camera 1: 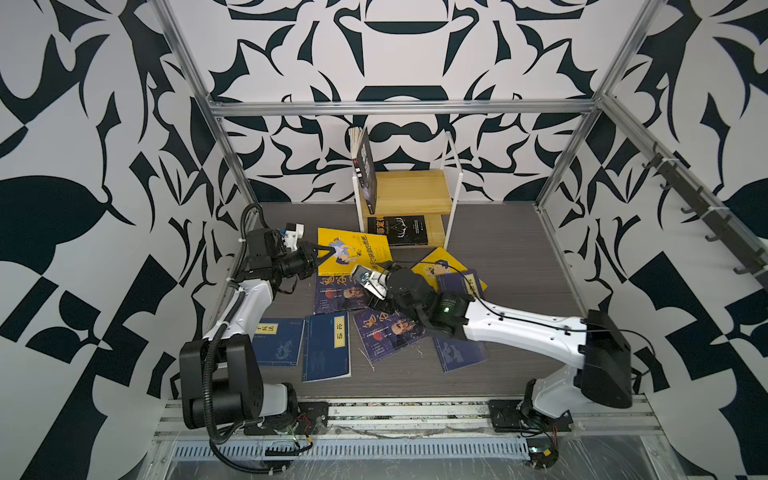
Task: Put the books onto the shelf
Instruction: 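Release the book with the left gripper while the right gripper carries it toward the shelf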
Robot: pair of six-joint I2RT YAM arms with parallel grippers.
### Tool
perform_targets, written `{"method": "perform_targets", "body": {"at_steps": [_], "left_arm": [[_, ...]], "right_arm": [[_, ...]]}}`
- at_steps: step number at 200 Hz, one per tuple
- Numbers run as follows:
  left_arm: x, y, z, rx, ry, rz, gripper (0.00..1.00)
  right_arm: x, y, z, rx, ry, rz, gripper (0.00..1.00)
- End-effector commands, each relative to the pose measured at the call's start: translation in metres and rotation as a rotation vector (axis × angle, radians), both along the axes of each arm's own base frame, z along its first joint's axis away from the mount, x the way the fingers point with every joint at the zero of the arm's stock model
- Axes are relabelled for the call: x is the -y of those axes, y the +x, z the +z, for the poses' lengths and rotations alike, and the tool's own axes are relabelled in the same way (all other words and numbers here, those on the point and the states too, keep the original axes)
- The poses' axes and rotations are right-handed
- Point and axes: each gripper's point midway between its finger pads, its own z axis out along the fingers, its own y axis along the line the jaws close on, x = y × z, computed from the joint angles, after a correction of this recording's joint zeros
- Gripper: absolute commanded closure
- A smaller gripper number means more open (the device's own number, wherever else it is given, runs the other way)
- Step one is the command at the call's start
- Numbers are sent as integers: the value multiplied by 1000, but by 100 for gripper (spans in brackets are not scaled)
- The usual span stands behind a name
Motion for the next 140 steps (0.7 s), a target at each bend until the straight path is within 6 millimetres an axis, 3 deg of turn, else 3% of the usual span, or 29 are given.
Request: {"method": "perform_targets", "body": {"at_steps": [1,77,97,108,117,136,140], "left_arm": [[1,2,23,75,-7,-26,100],[2,-1,22,74,-6,-23,100],[3,-2,21,74,-4,-23,100],[2,-2,21,74,-3,-22,100],[2,-2,21,75,-3,-21,100],[3,-3,21,76,-3,-21,100],[2,-3,21,78,-1,-20,100]], "right_arm": [[-4,19,26,163,-93,-39,25],[-35,53,15,256,-171,-125,23],[-41,57,16,271,-164,-132,27],[-43,59,16,279,-162,-133,35],[-44,60,15,280,-163,-136,48],[-44,60,13,278,-165,-136,89],[-43,60,12,278,-166,-139,94]]}}
